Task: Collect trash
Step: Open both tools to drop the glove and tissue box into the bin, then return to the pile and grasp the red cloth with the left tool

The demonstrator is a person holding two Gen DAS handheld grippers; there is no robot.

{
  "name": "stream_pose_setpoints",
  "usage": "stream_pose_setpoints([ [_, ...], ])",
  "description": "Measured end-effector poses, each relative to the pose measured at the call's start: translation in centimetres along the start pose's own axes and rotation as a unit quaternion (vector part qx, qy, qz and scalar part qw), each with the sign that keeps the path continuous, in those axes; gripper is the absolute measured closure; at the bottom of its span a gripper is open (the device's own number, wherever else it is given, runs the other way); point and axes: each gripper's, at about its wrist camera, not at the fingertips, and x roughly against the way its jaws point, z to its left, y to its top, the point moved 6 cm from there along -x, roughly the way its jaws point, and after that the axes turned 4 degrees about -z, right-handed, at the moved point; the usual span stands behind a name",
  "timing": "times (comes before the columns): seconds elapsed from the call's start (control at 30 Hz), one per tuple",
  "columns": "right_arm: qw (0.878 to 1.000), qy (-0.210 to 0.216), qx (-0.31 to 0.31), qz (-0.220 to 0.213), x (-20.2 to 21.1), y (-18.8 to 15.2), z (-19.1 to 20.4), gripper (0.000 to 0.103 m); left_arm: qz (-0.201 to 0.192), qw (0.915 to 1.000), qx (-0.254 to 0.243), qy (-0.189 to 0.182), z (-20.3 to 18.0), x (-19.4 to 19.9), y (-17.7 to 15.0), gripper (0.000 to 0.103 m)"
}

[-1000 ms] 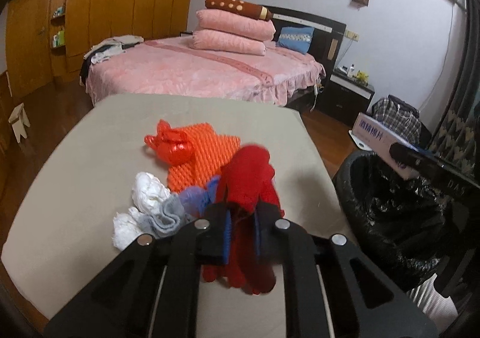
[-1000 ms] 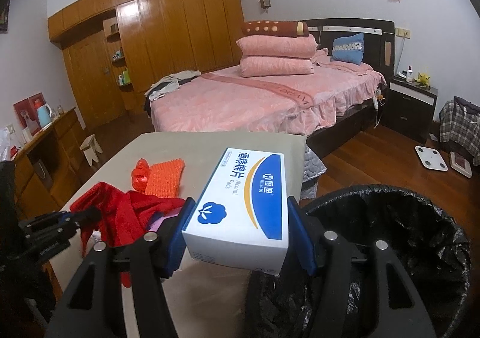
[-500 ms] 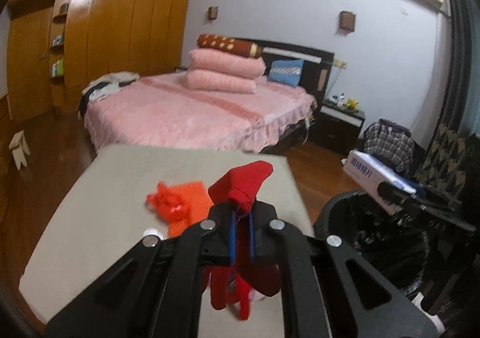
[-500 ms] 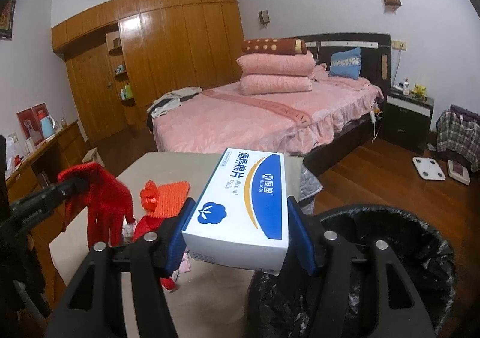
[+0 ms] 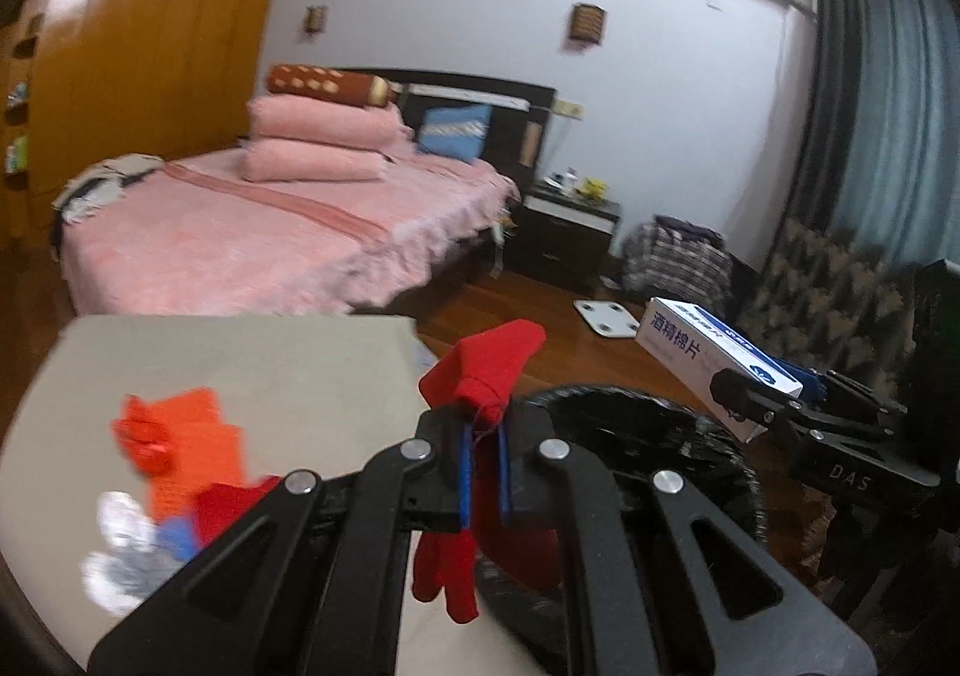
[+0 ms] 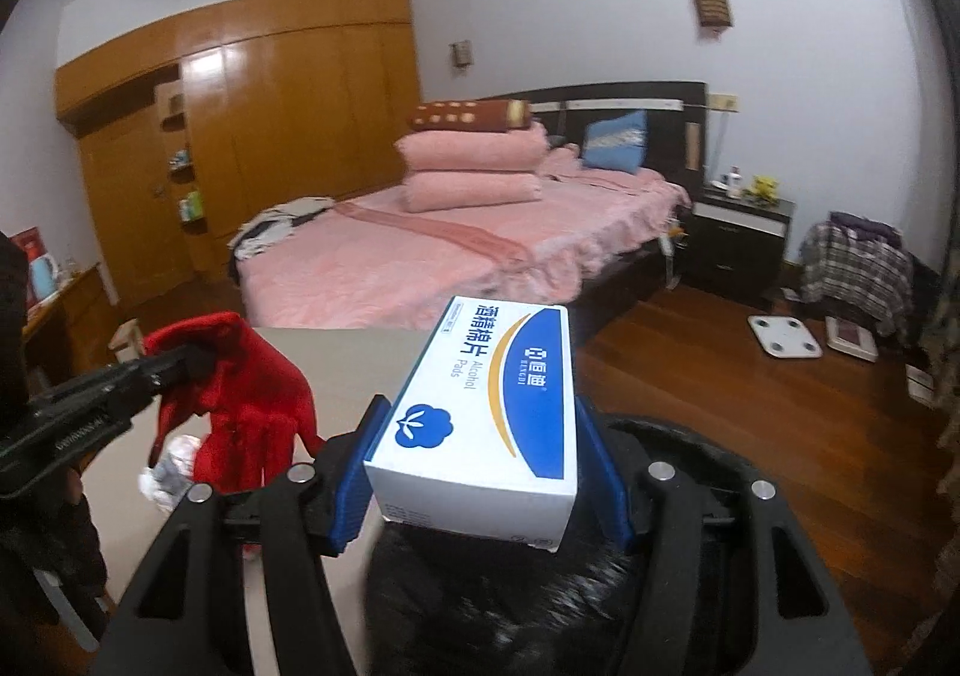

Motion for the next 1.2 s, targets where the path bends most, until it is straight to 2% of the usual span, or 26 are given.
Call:
stream_pose_setpoints([
  [0.17, 0.999, -0.038, -0.016, 0.016, 0.1, -1.6, -3.8, 0.043, 0.031, 0.9979, 0.004, -0.057, -3.7, -3.8, -1.9, 0.097],
  [0.23, 0.998, -0.055, -0.023, 0.024, -0.1, -2.3, -5.3, 0.043, 0.047, 0.9963, 0.004, -0.072, -4.9, -5.2, -2.6, 0.089],
  [0.3, 0.997, -0.066, -0.027, 0.028, -0.2, -2.8, -6.4, 0.041, 0.059, 0.9954, 0.0, -0.075, -5.5, -6.2, -3.5, 0.052],
  [0.33, 0.997, -0.071, -0.028, 0.029, -0.1, -3.1, -6.7, 0.038, 0.063, 0.9952, -0.001, -0.075, -5.7, -6.4, -3.8, 0.049],
  [0.43, 0.996, -0.078, -0.032, 0.031, 0.0, -3.6, -7.3, 0.028, 0.076, 0.9949, -0.004, -0.066, -5.2, -6.5, -4.9, 0.047],
  [0.5, 0.996, -0.076, -0.03, 0.028, 0.0, -3.6, -7.0, 0.019, 0.077, 0.9957, -0.006, -0.051, -4.1, -5.8, -5.4, 0.04],
  [0.57, 0.997, -0.074, -0.026, 0.022, 0.0, -3.6, -6.5, 0.008, 0.069, 0.9973, -0.017, -0.02, -2.7, -4.6, -5.8, 0.031],
  [0.7, 0.998, -0.051, -0.025, 0.018, -0.5, -3.6, -4.5, 0.006, 0.052, 0.9974, -0.026, 0.042, 0.9, -1.8, -6.0, 0.022],
  [0.83, 0.999, -0.023, -0.021, 0.015, -1.8, -3.7, -1.8, 0.006, 0.027, 0.992, -0.031, 0.12, 5.6, 1.7, -6.1, 0.02],
  [0.97, 1.0, 0.001, -0.009, 0.017, -3.6, -4.1, 1.7, 0.006, 0.032, 0.9843, -0.025, 0.172, 9.7, 3.5, -6.8, 0.02],
  [1.07, 1.0, 0.011, 0.001, 0.022, -4.9, -4.6, 3.5, 0.006, 0.041, 0.9813, -0.007, 0.188, 12.3, 3.4, -7.4, 0.021],
  [1.2, 0.999, 0.019, 0.017, 0.035, -5.9, -5.4, 5.4, 0.006, 0.057, 0.9799, 0.009, 0.191, 14.2, 2.3, -8.4, 0.024],
])
